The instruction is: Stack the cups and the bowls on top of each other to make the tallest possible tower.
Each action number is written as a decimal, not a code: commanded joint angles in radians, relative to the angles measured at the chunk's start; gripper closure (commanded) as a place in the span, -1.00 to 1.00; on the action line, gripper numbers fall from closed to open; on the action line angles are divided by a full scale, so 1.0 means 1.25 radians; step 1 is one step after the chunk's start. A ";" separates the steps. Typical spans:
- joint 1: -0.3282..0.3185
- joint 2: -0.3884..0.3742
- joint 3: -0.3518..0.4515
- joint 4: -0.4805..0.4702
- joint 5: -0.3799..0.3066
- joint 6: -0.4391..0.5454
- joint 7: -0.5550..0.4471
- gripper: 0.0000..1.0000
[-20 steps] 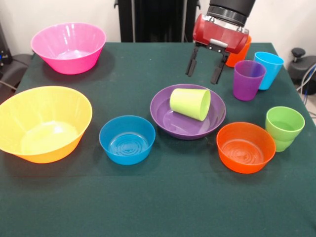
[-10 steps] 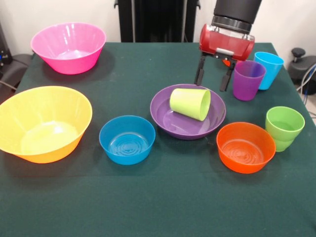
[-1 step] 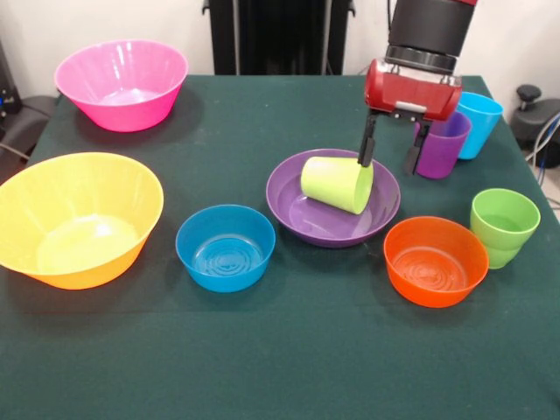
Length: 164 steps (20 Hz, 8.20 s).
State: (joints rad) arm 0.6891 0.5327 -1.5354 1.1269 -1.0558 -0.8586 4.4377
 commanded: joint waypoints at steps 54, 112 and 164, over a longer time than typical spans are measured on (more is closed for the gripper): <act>-0.046 0.180 -0.063 -0.085 0.055 -0.183 0.252 -1.00; -0.131 0.343 -0.365 -0.054 0.041 -0.268 0.237 -1.00; -0.123 0.297 -0.302 -0.123 0.016 -0.171 0.196 1.00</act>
State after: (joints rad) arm 0.5427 0.8999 -2.0125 1.1866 -1.0560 -1.1672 4.4377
